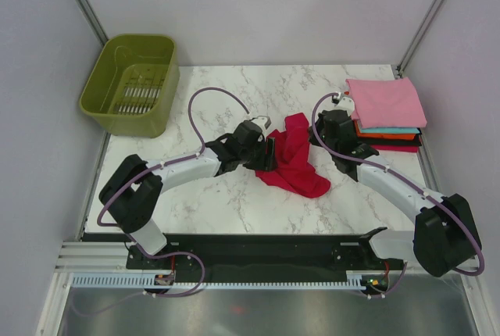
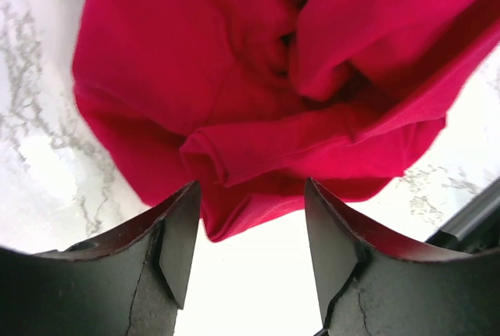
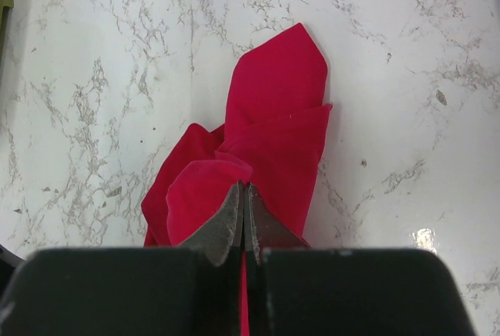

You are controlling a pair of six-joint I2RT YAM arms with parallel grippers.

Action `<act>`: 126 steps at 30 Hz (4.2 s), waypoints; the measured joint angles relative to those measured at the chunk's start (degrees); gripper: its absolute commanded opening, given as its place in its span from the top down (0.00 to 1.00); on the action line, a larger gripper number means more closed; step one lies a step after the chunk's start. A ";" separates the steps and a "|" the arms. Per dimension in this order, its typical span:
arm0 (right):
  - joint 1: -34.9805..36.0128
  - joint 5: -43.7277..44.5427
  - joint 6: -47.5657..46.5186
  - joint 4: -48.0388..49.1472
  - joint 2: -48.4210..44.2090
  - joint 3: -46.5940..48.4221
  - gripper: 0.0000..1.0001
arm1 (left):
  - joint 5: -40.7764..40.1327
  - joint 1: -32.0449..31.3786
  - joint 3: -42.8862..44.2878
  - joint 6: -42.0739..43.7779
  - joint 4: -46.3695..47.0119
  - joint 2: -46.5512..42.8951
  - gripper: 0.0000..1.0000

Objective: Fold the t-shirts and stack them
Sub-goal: Flatten the tshirt out

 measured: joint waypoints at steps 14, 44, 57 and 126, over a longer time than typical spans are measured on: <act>-0.46 0.00 0.28 0.02 -0.04 -0.28 1.00 | -2.84 -2.82 2.58 2.49 -3.89 1.49 0.75; 5.84 6.71 0.74 3.54 -17.09 -8.13 1.00 | -17.97 16.00 -15.98 -0.55 -0.50 -48.76 0.98; 6.34 6.19 -6.80 -1.51 -25.86 7.45 0.99 | -5.92 16.00 30.36 2.51 -11.13 -37.66 0.98; 8.35 -15.26 2.16 2.16 19.52 0.66 1.00 | -13.42 28.13 15.34 8.26 -25.94 -31.06 0.98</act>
